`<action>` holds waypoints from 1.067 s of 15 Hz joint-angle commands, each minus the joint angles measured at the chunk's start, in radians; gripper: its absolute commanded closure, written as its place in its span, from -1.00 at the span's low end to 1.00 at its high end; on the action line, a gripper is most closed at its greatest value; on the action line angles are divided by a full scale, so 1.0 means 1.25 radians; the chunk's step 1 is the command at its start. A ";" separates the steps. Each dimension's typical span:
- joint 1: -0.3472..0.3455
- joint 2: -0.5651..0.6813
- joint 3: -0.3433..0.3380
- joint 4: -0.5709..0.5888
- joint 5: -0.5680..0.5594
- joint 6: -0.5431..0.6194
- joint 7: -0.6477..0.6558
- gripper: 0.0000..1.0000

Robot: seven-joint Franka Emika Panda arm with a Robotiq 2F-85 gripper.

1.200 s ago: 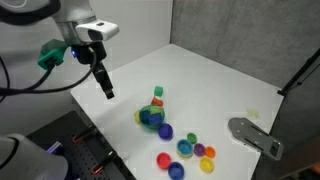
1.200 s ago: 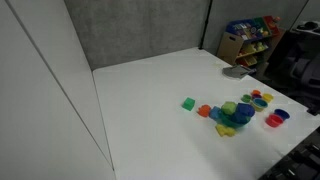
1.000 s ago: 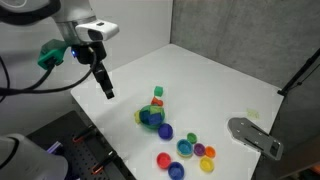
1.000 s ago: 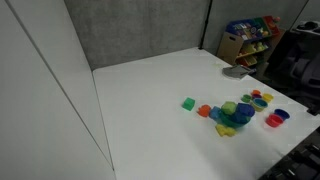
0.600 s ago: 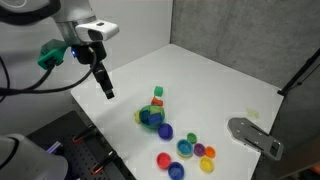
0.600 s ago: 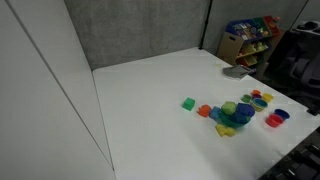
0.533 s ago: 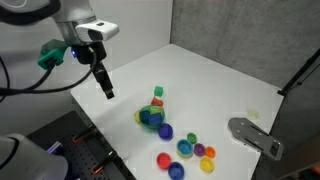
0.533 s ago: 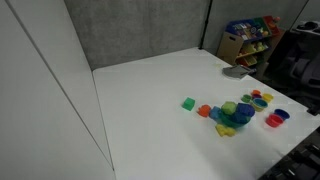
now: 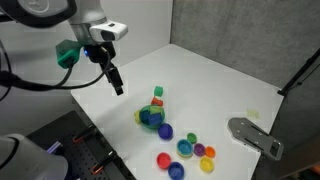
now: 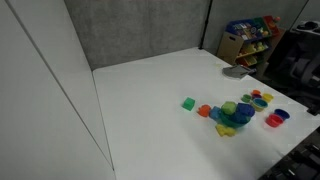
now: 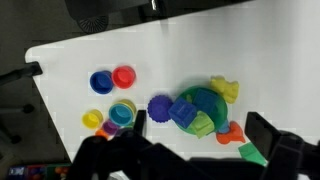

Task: Remove the blue block from the bowl

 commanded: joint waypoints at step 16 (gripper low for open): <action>0.007 0.643 -0.112 0.260 0.075 0.341 -0.093 -1.00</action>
